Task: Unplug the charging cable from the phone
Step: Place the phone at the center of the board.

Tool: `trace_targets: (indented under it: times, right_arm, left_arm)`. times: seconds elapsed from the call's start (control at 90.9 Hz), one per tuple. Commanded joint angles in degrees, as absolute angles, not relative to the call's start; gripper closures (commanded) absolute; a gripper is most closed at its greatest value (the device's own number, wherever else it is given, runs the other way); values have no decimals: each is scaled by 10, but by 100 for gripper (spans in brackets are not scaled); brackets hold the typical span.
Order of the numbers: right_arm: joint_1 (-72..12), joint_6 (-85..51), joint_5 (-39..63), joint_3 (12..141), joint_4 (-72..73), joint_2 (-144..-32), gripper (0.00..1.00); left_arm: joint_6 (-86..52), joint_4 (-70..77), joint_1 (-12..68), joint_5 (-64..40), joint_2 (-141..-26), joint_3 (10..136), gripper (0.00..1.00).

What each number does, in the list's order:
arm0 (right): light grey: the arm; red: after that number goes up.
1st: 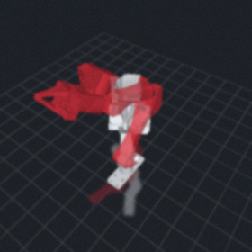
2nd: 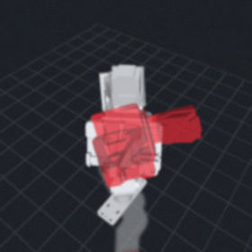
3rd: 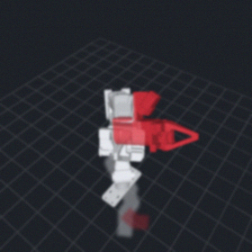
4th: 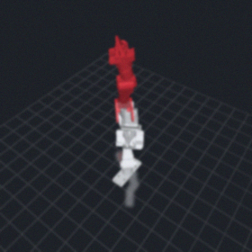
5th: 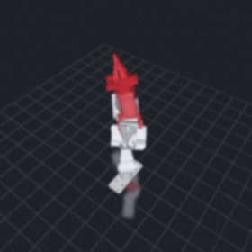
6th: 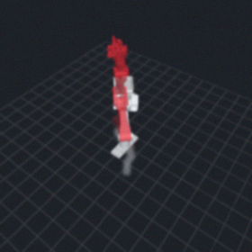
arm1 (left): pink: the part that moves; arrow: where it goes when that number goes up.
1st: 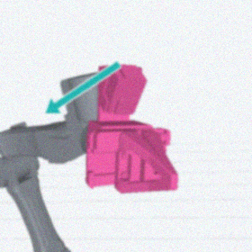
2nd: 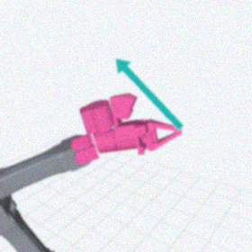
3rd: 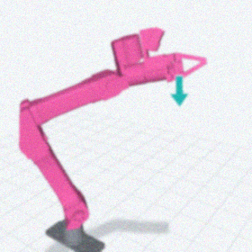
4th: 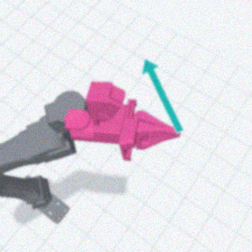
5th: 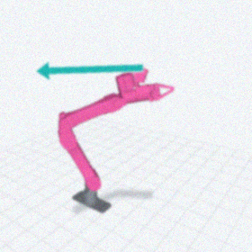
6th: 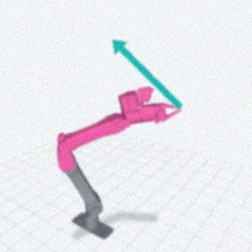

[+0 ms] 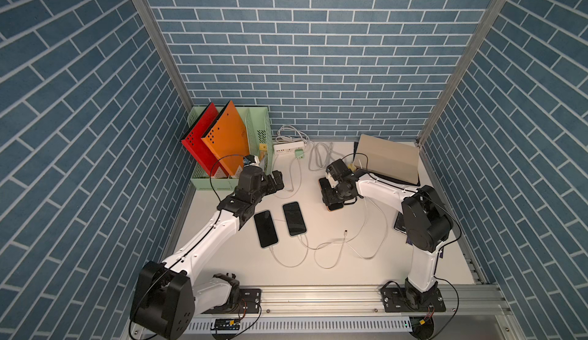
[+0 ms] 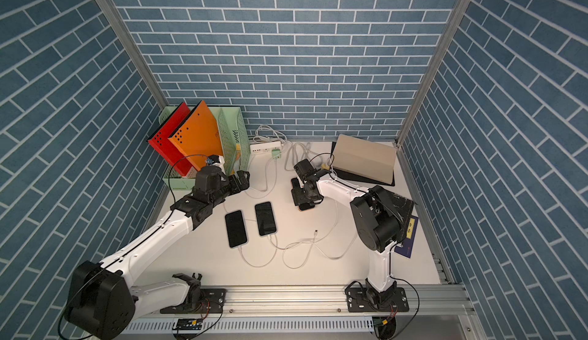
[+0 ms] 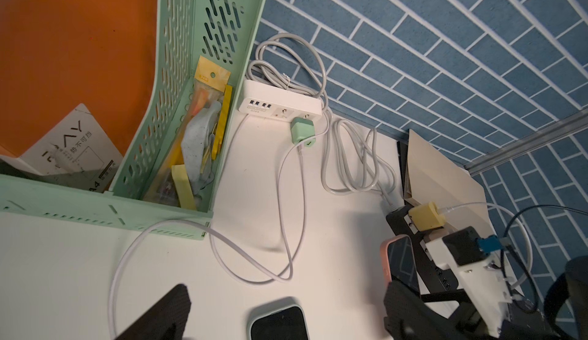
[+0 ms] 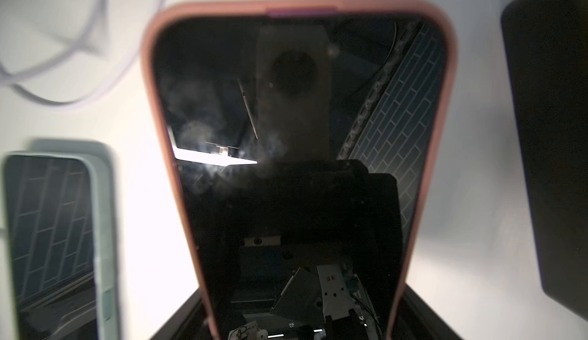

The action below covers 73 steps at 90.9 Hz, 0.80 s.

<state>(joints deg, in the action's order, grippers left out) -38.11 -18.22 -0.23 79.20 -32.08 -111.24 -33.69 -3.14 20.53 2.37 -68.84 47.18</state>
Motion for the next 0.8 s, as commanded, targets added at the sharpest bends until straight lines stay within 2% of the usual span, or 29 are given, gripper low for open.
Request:
trace_targets:
  times: [0.0, 0.165, 0.297, 0.385, 0.517, 0.572, 0.671, 0.792]
  right_arm:
    - [-388, -185, -73, 820, -387, -1139, 78]
    - [-393, -181, -87, 825, -399, -1165, 75]
    - [-394, -180, -88, 825, -403, -1177, 68]
    - [-394, -182, -91, 825, -403, -1173, 55]
    - [-395, -191, -85, 834, -401, -1155, 25]
    - [-397, -195, -79, 839, -402, -1151, 16]
    - [-404, -203, -73, 846, -401, -1141, 7]
    - [-417, -220, -77, 846, -394, -1129, 3]
  left_arm:
    - [-353, -42, 203, 54, -683, 469, 0]
    - [-359, -55, 203, 75, -680, 473, 0]
    - [-365, -61, 204, 83, -675, 473, 0]
    - [-366, -67, 203, 86, -673, 475, 0]
    - [-362, -71, 203, 90, -668, 475, 0]
    - [-358, -73, 203, 92, -667, 476, 0]
    - [-350, -83, 203, 107, -662, 480, 0]
    - [-339, -88, 199, 120, -651, 480, 0]
